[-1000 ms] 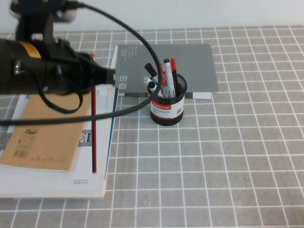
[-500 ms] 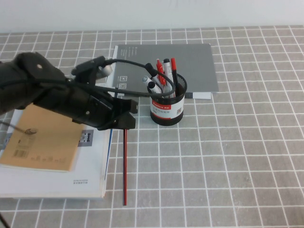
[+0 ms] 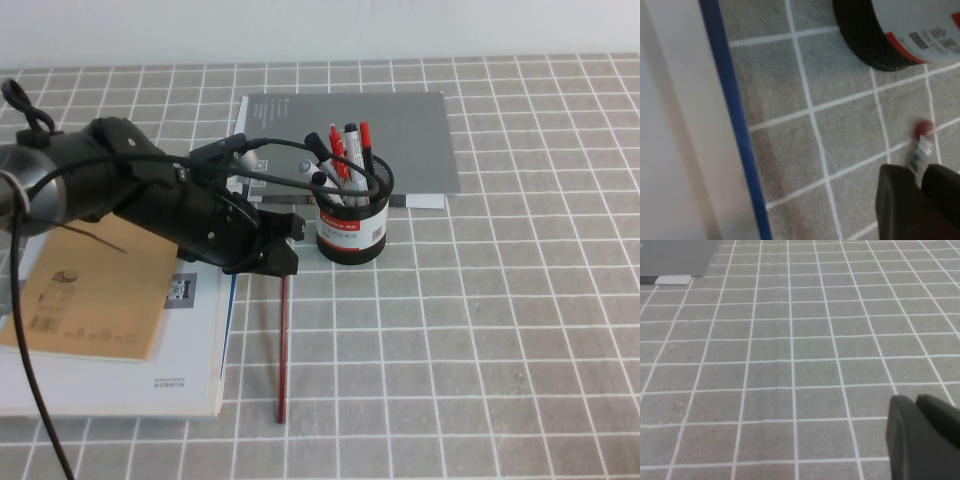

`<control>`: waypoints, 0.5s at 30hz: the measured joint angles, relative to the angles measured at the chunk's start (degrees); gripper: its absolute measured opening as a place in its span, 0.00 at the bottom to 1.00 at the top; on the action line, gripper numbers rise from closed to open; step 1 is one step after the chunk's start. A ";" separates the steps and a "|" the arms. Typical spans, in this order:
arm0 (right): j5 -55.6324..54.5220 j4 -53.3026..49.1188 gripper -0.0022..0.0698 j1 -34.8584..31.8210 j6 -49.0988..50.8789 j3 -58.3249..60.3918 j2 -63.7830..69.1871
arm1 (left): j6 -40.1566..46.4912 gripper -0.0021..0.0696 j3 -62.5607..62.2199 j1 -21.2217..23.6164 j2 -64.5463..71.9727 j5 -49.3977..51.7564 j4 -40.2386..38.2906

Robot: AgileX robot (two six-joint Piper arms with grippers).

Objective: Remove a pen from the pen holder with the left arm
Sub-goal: 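Take a marker out of the pen holder and lay it on the table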

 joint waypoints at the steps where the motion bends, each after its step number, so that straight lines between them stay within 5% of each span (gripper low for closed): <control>1: 0.00 0.00 0.01 0.00 0.00 0.00 0.00 | 0.09 0.14 0.00 0.00 0.10 -0.13 0.00; 7: 0.00 0.00 0.01 0.00 0.00 0.00 0.00 | 0.09 0.31 -0.09 0.00 0.53 -1.08 0.12; 15: 0.00 0.00 0.01 0.00 0.00 0.00 0.00 | -0.86 0.33 -0.09 -0.21 -2.52 -2.57 8.26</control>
